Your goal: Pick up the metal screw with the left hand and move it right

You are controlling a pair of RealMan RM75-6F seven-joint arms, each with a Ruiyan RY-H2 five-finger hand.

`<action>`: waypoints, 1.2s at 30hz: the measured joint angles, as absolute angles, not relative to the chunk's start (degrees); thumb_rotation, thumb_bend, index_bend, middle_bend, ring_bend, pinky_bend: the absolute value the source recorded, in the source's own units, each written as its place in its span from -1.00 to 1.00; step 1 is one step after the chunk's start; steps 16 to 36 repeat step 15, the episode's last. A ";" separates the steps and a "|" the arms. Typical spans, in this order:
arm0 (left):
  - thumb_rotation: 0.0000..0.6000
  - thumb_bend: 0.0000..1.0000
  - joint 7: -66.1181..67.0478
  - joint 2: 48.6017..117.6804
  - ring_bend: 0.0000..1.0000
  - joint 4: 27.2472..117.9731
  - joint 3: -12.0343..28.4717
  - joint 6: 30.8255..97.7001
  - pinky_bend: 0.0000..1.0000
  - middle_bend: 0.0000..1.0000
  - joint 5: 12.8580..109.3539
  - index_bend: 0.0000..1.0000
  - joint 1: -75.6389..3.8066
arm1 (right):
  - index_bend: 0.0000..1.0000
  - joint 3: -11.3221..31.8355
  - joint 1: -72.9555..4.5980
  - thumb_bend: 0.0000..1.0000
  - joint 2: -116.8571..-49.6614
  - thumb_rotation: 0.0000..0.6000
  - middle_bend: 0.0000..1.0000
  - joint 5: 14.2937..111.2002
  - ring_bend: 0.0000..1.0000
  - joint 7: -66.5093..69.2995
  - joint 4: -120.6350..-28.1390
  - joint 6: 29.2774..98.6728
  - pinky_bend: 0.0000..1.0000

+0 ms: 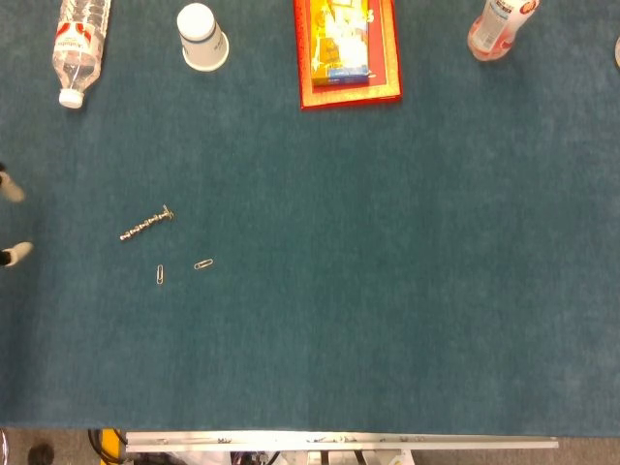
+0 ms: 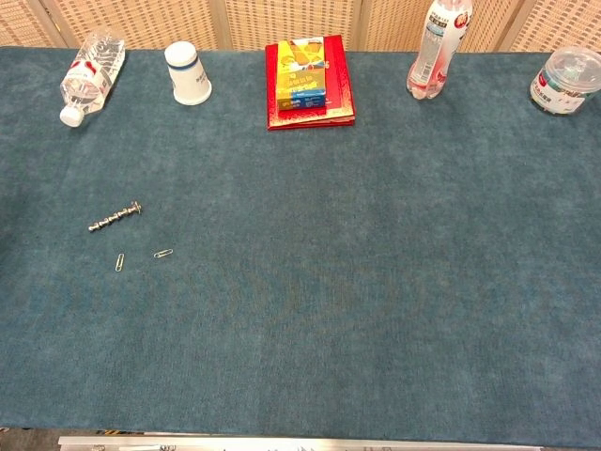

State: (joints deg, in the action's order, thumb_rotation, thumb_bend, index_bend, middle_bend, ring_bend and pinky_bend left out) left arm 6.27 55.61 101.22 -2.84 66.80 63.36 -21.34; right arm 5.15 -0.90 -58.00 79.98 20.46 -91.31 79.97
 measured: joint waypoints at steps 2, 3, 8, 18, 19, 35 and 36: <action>1.00 -0.73 5.52 54.98 -0.68 102.16 -3.06 69.03 -0.22 -0.59 64.37 -0.20 -19.48 | -0.49 4.98 -0.84 -1.00 -57.79 1.00 -0.72 79.94 -0.87 19.79 -91.92 79.93 -0.44; 1.00 -0.73 5.08 54.60 -0.68 102.79 -3.28 70.50 -0.22 -0.59 65.18 -0.20 -18.27 | -0.49 4.90 -0.81 -1.00 -57.71 1.00 -0.72 79.93 -0.87 19.56 -92.17 79.91 -0.44; 1.00 -0.73 4.49 53.83 -0.69 104.52 -4.86 75.21 -0.22 -0.59 69.22 -0.18 -13.81 | -0.49 4.53 -0.61 -1.00 -57.56 1.00 -0.72 79.68 -0.87 19.03 -93.18 79.69 -0.44; 1.00 -0.73 4.61 53.87 -0.69 104.16 -5.57 76.35 -0.22 -0.59 70.42 -0.17 -10.88 | -0.49 4.10 -0.32 -1.00 -57.49 1.00 -0.72 79.31 -0.87 18.51 -94.22 79.44 -0.44; 1.00 -0.73 4.61 53.87 -0.69 104.16 -5.57 76.35 -0.22 -0.59 70.42 -0.17 -10.88 | -0.49 4.10 -0.32 -1.00 -57.49 1.00 -0.72 79.31 -0.87 18.51 -94.22 79.44 -0.44; 1.00 -0.73 4.61 53.87 -0.69 104.16 -5.57 76.35 -0.22 -0.59 70.42 -0.17 -10.88 | -0.49 4.10 -0.32 -1.00 -57.49 1.00 -0.72 79.31 -0.87 18.51 -94.22 79.44 -0.44; 1.00 -0.73 4.61 53.87 -0.69 104.16 -5.57 76.35 -0.22 -0.59 70.42 -0.17 -10.88 | -0.49 4.10 -0.32 -1.00 -57.49 1.00 -0.72 79.31 -0.87 18.51 -94.22 79.44 -0.44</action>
